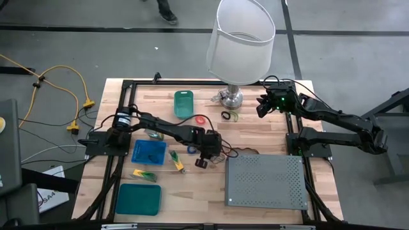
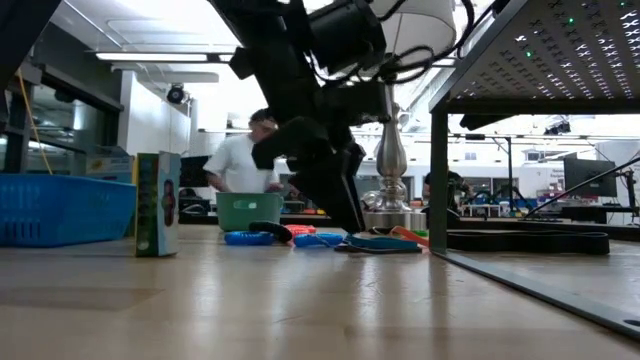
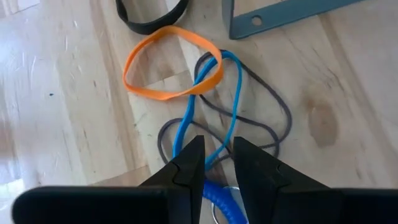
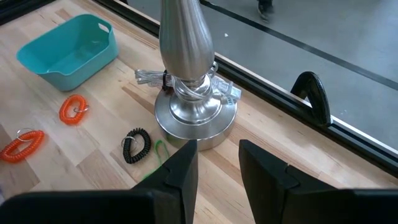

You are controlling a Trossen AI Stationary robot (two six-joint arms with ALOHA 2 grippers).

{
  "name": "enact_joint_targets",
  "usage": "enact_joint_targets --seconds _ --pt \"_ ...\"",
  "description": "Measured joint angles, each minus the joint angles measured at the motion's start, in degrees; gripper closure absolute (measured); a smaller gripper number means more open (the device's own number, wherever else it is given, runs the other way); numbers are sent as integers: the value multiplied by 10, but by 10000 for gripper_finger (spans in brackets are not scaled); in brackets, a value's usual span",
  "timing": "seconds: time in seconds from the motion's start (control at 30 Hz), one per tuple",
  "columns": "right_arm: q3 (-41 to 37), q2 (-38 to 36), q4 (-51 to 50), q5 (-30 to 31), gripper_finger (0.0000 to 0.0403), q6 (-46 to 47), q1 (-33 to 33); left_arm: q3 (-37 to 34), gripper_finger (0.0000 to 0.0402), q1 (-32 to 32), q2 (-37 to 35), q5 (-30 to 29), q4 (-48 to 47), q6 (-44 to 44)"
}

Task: Pick & Place Office Desk Supplies
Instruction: Put the blue rubber bands into the top blue bin

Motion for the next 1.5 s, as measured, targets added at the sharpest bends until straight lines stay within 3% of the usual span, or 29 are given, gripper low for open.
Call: enact_joint_targets --seconds 0.7,1.2,1.5 --pt "0 0 0 0 298 0 0 -1 326 0 12 1 12 3" --pt "0 0 0 0 298 0 0 -1 395 0 12 1 10 4" --pt "0 0 0 0 298 0 0 -1 400 0 11 1 10 1"
